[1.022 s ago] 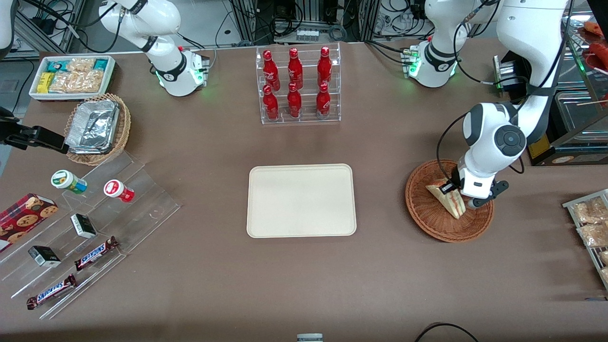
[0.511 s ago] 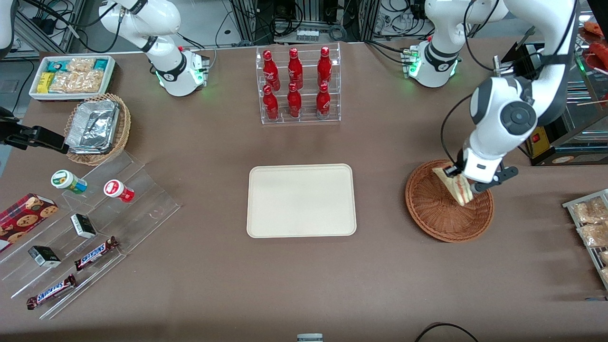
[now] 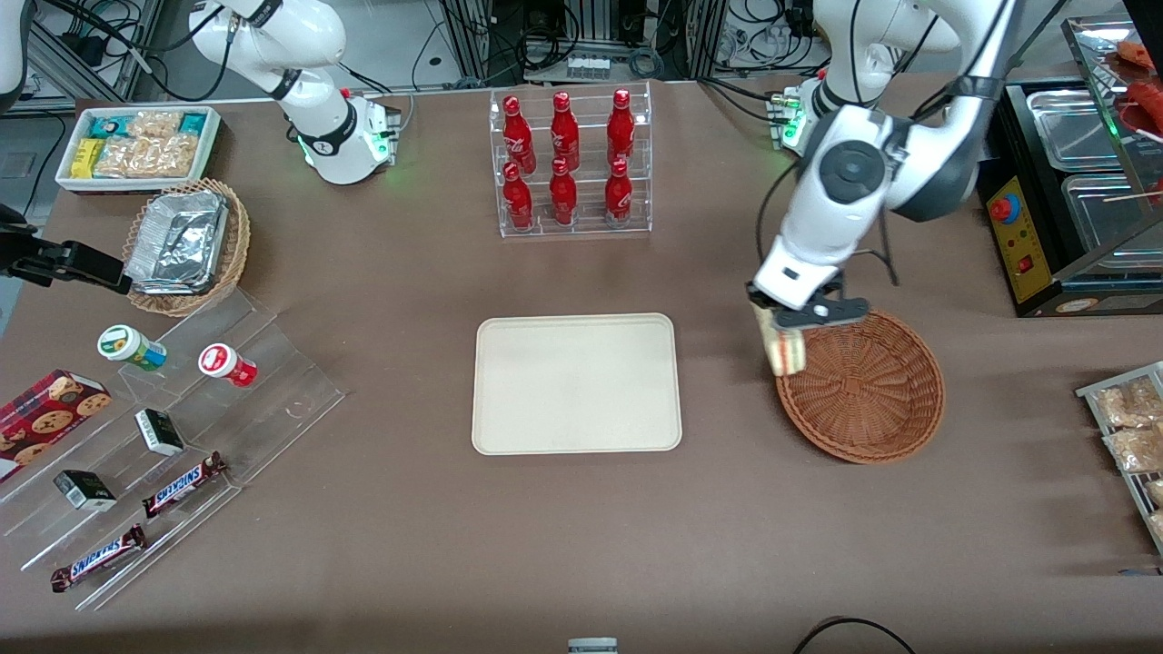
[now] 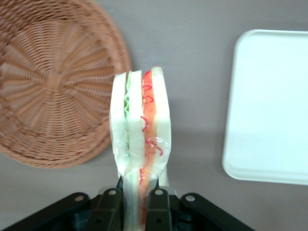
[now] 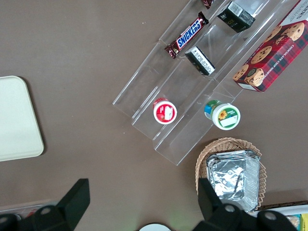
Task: Place sandwich from basket to tray
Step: 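Lift the sandwich and carry it toward the white tray, then lower the sandwich onto the tray and open the left gripper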
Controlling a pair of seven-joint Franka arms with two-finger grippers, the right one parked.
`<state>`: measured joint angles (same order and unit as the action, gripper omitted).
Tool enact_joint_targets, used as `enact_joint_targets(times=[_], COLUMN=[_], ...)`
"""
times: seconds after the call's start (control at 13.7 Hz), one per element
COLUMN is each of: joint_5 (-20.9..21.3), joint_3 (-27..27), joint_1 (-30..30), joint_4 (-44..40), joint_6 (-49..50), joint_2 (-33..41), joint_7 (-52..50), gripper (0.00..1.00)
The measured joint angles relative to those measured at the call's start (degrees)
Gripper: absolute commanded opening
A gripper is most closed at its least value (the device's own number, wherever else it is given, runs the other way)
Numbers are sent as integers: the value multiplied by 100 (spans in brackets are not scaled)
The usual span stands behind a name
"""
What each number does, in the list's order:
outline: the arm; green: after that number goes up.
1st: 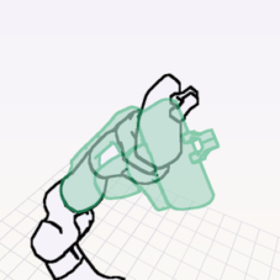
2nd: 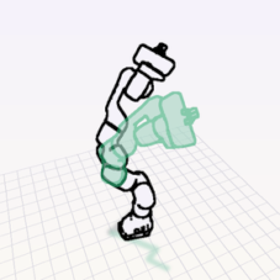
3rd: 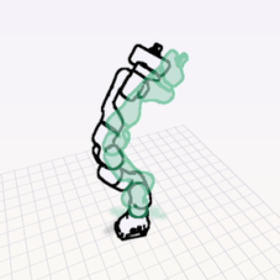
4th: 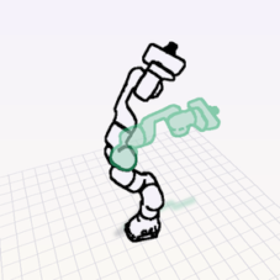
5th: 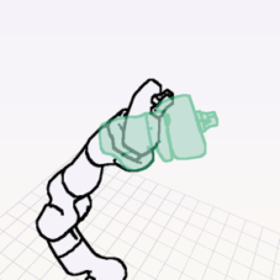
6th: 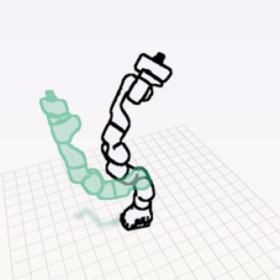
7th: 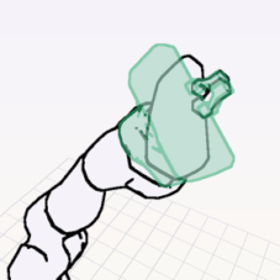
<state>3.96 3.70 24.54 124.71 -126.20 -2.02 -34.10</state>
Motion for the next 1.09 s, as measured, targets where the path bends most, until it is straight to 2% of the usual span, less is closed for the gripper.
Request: enact_joint_targets(times=[0.22,0.58,1.09], joint_5=[-44,-159,-389], joint_3=[6,14,97], joint_1=[502,1145,1358], joint_4=[-727,-2249,-3486], joint_6=[323,471,478], joint_2=[-500,-1834,-3263], joint_7=[-320,-826,-514], gripper=[0,0,0])
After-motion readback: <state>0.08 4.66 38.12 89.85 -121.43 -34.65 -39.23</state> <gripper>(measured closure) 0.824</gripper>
